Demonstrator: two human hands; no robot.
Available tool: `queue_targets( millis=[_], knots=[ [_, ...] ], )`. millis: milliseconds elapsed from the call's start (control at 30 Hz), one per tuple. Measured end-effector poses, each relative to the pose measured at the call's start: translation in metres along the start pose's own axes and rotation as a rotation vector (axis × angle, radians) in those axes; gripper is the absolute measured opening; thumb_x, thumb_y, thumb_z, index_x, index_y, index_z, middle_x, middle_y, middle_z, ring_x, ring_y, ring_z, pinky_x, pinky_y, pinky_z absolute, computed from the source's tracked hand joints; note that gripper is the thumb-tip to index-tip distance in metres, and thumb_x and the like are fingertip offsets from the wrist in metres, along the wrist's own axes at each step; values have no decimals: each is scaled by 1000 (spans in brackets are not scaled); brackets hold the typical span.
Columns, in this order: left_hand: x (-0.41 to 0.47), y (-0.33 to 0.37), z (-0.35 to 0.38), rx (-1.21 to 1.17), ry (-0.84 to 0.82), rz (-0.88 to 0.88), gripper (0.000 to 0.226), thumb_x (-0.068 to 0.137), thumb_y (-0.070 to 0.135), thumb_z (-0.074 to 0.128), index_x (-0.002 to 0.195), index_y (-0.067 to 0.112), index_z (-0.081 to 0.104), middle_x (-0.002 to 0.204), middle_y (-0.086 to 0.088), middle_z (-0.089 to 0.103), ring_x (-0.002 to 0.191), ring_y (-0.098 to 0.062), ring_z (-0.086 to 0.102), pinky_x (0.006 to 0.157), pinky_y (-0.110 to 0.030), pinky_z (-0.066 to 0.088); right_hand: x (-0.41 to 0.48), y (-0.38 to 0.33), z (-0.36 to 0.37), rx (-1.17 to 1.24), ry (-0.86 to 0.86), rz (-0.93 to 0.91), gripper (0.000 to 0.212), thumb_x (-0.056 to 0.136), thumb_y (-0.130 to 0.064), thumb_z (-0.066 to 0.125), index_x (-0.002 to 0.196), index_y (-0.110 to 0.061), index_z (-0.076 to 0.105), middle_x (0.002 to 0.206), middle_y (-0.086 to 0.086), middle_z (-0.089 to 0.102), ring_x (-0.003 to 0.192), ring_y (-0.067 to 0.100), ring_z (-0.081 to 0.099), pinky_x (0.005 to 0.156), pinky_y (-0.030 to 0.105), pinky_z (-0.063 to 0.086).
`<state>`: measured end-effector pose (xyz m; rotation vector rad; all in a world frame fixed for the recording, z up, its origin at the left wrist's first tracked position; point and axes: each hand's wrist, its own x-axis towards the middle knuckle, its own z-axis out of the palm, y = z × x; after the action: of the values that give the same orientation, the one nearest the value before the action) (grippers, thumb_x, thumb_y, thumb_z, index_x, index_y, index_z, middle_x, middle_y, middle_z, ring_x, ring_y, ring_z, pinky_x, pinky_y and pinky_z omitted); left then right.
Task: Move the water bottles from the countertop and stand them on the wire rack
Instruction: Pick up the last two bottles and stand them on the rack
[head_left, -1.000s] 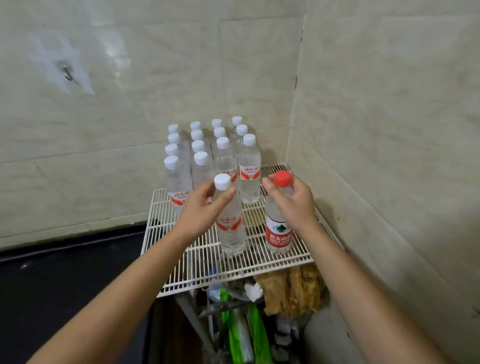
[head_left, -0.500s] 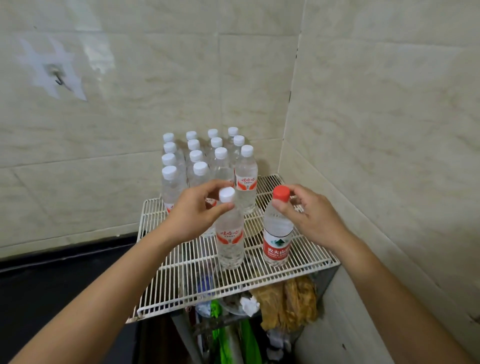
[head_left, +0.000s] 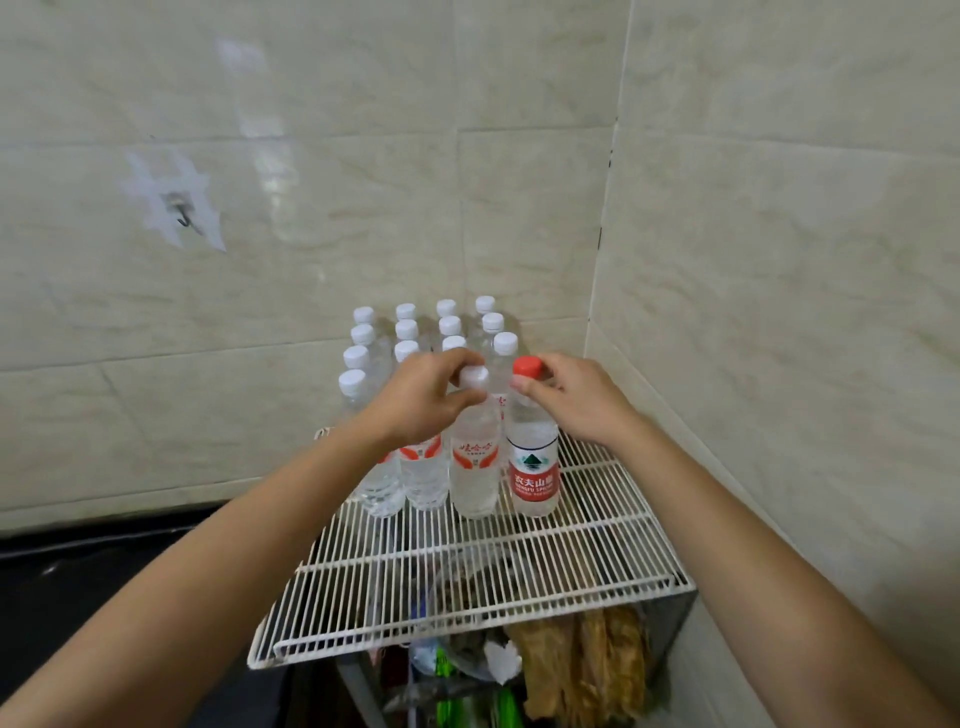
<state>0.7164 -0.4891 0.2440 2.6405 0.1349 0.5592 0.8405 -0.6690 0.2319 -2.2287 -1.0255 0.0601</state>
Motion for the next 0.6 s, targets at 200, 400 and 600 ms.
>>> queue_targets(
  millis=[200, 400, 600],
  knots=[
    [17, -20, 7, 39, 14, -88, 34, 91, 25, 74, 122, 11, 66, 108, -7, 72, 102, -24, 66, 91, -41, 52, 24, 7, 26, 53, 26, 39, 34, 98, -45, 62, 116, -16, 63, 105, 3, 69, 98, 23, 65, 88, 39, 52],
    [19, -36, 17, 59, 41, -100, 35, 89, 26, 76, 119, 14, 65, 104, -5, 71, 99, -22, 65, 91, -39, 53, 23, 8, 36, -10, 57, 1, 32, 101, -43, 55, 117, -16, 61, 84, -9, 55, 77, 12, 53, 60, 24, 33],
    [18, -30, 20, 115, 41, -74, 47, 91, 29, 73, 133, 13, 58, 125, -9, 67, 118, -28, 59, 100, -37, 45, 22, 14, 32, 98, -2, 14, 44, 98, -48, 59, 130, -18, 59, 122, 1, 67, 110, 18, 62, 89, 31, 46]
  ],
)
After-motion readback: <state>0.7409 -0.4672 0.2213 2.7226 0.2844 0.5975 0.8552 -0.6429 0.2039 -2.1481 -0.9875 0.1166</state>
